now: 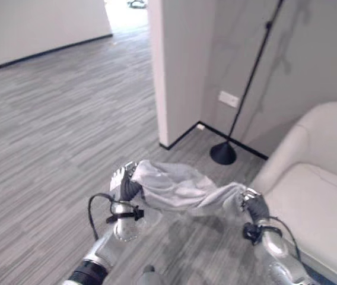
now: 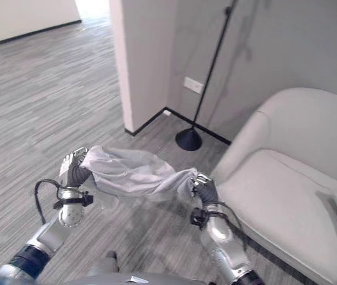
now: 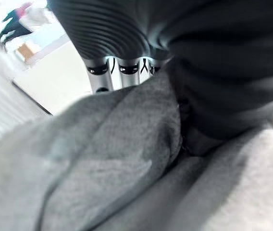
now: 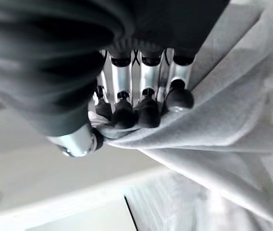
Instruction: Hang the clothes on the sofa on the clothes rack.
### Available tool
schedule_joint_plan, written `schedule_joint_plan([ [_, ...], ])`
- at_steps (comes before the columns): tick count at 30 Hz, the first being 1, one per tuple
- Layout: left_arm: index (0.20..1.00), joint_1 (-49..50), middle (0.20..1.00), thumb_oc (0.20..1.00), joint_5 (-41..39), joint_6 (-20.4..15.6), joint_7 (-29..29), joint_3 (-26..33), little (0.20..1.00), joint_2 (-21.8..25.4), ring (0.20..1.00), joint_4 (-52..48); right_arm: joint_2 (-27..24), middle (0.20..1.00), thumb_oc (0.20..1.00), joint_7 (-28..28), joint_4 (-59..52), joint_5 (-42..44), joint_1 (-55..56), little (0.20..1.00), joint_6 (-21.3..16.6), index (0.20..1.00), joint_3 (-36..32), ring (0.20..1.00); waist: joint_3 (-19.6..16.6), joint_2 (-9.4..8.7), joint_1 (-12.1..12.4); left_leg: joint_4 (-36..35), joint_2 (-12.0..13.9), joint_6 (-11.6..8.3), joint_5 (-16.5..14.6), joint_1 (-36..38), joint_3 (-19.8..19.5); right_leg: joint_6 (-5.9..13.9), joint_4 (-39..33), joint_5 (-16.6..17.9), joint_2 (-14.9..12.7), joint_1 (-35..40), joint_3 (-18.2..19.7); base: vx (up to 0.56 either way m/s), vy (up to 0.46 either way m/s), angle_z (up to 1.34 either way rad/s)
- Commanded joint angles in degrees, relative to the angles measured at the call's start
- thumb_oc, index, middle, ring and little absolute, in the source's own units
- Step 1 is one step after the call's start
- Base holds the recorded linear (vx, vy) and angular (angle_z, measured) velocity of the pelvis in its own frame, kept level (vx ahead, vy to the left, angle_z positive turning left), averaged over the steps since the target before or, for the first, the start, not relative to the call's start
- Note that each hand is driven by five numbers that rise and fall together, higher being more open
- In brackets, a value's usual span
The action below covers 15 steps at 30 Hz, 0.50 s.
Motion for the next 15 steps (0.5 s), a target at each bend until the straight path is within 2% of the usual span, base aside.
schedule_joint_plan([
  [1,0.200,2.15,0.200,0.200,2.15,-2.67,0.60,2.72,0.200,0.77,0.200,-7.83,-4.61,0.200,0.200,-1.04,-3.37,-1.99,-5.11,0.200,-4.66,0.200,-2.65,0.200,-0.86,1.88,-1.20,-7.53,5.81,-0.17,4.86,0.50,-0.52,4.54,-4.20,7.64,1.37,1.69,-2.13,0.13,0.543,-0.35],
  [2,0.200,4.44,0.200,0.200,2.12,-2.79,-1.13,4.20,0.200,2.21,0.200,-8.59,-4.55,0.200,0.200,-1.02,-3.91,-3.65,-4.80,0.200,-4.71,0.200,-2.92,0.200,-0.38,2.08,-1.91,-10.54,3.68,1.85,4.70,3.11,0.82,1.90,-0.97,-1.32,8.41,0.32,-0.99,0.10,0.381,-0.32],
  [3,0.200,4.47,0.200,0.200,2.11,-2.77,-1.16,4.25,0.200,2.23,0.200,-8.64,-4.54,0.200,0.200,-1.04,-3.93,-3.66,-4.81,0.200,-4.70,0.200,-2.91,0.200,-0.50,2.01,-1.93,-10.74,3.61,1.89,4.99,3.00,0.87,1.86,-0.91,-1.26,8.34,0.06,-0.93,0.17,0.512,-0.34],
  [5,0.200,4.76,0.200,0.200,2.58,-2.92,-2.04,4.77,0.200,2.64,0.200,-8.60,-5.50,0.200,0.200,-0.36,-4.05,-5.31,-3.93,0.200,-4.58,0.200,-3.27,0.200,-0.25,2.04,-2.46,-13.21,2.23,2.70,4.94,5.74,2.39,-0.25,0.27,-8.20,14.83,-0.74,-1.14,0.13,0.278,-0.05],
  [6,0.200,4.86,0.200,0.200,2.75,-2.75,-2.22,5.16,0.200,2.59,0.200,-8.82,-5.97,0.200,0.200,-0.13,-3.88,-6.18,-3.35,0.200,-4.47,0.200,-3.71,0.200,0.01,1.81,-2.93,-14.03,1.36,2.94,4.62,7.11,2.75,-0.71,0.67,-9.95,17.83,-1.57,-0.84,0.10,0.188,-0.11],
  [7,0.200,4.85,0.200,0.200,2.75,-2.73,-2.24,5.17,0.200,2.58,0.200,-8.85,-5.98,0.200,0.200,-0.13,-3.89,-6.19,-3.36,0.200,-4.47,0.200,-3.72,0.200,-0.02,1.82,-2.90,-14.14,1.37,2.95,4.83,7.04,2.79,-0.76,0.65,-9.83,17.85,-1.70,-0.81,0.19,0.245,-0.24],
  [8,0.200,3.60,0.200,0.200,2.56,-2.80,-2.27,5.08,0.200,0.95,0.200,-8.10,-6.82,0.200,0.200,-0.47,-3.49,-6.79,-2.37,0.200,-5.37,0.200,-5.21,0.200,1.28,0.72,-4.71,-16.18,-1.39,3.43,4.43,10.43,2.69,-1.43,-0.29,-11.34,26.16,-4.24,4.09,0.14,0.156,-0.28],
  [9,0.200,3.58,0.200,0.200,2.57,-2.80,-2.27,5.07,0.200,0.95,0.200,-8.09,-6.82,0.200,0.200,-0.47,-3.49,-6.79,-2.37,0.200,-5.37,0.200,-5.22,0.200,1.26,0.73,-4.68,-16.20,-1.38,3.43,4.45,10.41,2.71,-1.44,-0.31,-11.31,26.17,-4.26,4.11,0.23,0.202,-0.22],
  [10,0.200,2.78,0.200,0.200,2.22,-2.77,-2.38,4.56,0.200,-0.12,0.200,-7.59,-7.00,0.200,0.200,-0.64,-3.68,-6.81,-1.83,0.200,-5.71,0.200,-5.64,0.200,1.63,0.30,-5.44,-16.78,-2.33,3.70,3.85,11.78,2.35,-1.70,-1.08,-11.23,28.70,-4.92,5.94,0.23,0.110,0.10],
  [11,0.200,1.19,0.200,0.200,1.80,-3.18,-3.12,2.92,0.200,-2.26,0.200,-6.82,-7.53,0.200,0.200,-0.87,-4.47,-6.58,-0.59,0.200,-6.21,0.200,-6.72,0.200,1.76,-0.37,-6.63,-17.52,-4.15,4.39,3.22,13.19,1.44,-2.18,-3.35,-9.57,31.87,-6.19,8.91,0.23,0.111,0.22],
  [14,0.200,-0.24,0.200,0.200,1.02,-4.01,-4.12,0.48,0.200,-4.19,0.200,-6.52,-8.07,0.200,0.200,-0.91,-5.51,-6.73,0.94,0.200,-6.53,0.200,-7.69,0.200,1.72,-0.44,-7.76,-17.83,-5.35,4.96,2.25,14.69,-0.04,-2.25,-4.24,-7.89,33.53,-7.99,9.97,0.31,0.042,0.24],
  [15,0.200,-1.42,0.200,0.200,0.23,-4.47,-5.29,-1.74,0.200,-5.39,0.200,-6.44,-8.60,0.200,0.200,-1.09,-5.90,-7.30,1.65,0.200,-6.62,0.200,-8.01,0.200,1.76,-0.47,-8.64,-17.00,-6.09,5.35,0.62,16.08,-1.30,-2.20,-3.72,-6.79,33.47,-9.53,9.55,0.21,-0.017,0.23],
])
